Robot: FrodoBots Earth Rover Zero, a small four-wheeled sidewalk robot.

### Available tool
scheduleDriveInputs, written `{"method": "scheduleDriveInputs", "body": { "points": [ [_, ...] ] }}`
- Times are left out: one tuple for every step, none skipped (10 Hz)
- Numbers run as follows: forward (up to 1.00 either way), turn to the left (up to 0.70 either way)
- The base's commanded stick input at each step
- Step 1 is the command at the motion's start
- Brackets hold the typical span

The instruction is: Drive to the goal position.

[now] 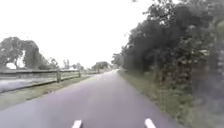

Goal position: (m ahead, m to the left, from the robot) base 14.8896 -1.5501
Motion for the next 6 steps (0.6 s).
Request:
{"method": "scheduleDriveInputs", "body": {
  "points": [
    [0.8,0.03],
    [0.8,0.03],
    [0.8,0.03],
    [0.8,0.03],
    [0.8,0.03],
    [0.8,0.03]
  ]
}}
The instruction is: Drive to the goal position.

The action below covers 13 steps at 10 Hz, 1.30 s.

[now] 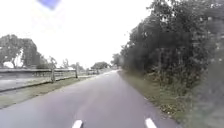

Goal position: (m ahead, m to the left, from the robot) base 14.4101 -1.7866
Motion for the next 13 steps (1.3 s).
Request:
{"method": "scheduleDriveInputs", "body": {
  "points": [
    [0.8,0.03],
    [0.8,0.03],
    [0.8,0.03],
    [0.8,0.03],
    [0.8,0.03],
    [0.8,0.03],
    [0.8,0.03],
    [0.8,0.03],
    [0.8,0.03],
    [0.8,0.03],
    [0.8,0.03],
    [0.8,0.03],
    [0.8,0.03]
  ]
}}
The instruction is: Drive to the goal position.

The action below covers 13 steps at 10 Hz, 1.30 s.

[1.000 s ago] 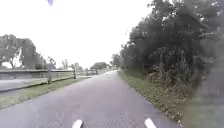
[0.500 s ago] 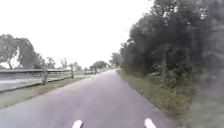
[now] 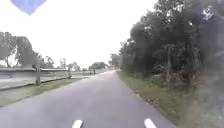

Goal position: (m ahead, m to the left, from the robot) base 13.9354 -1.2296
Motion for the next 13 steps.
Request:
{"method": "scheduleDriveInputs", "body": {
  "points": [
    [0.8,0.03],
    [0.8,0.11],
    [0.8,0.32],
    [0.8,0.32],
    [0.8,0.15],
    [0.8,0.05],
    [0.8,0.03],
    [0.8,0.03],
    [0.8,0.03],
    [0.8,0.23],
    [0.8,0.32],
    [0.8,0.19],
    [0.8,0.03]
  ]
}}
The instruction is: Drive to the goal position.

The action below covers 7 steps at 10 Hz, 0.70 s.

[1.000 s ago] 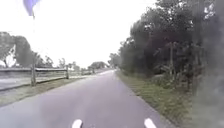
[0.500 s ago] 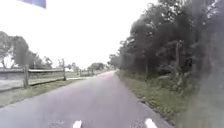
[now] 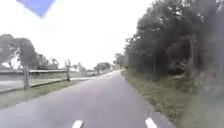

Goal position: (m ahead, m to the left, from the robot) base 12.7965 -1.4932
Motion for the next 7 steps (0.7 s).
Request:
{"method": "scheduleDriveInputs", "body": {
  "points": [
    [0.8,0.03],
    [0.8,0.03],
    [0.8,0.03],
    [0.8,0.03],
    [0.8,0.03],
    [0.8,0.03],
    [0.8,0.03]
  ]
}}
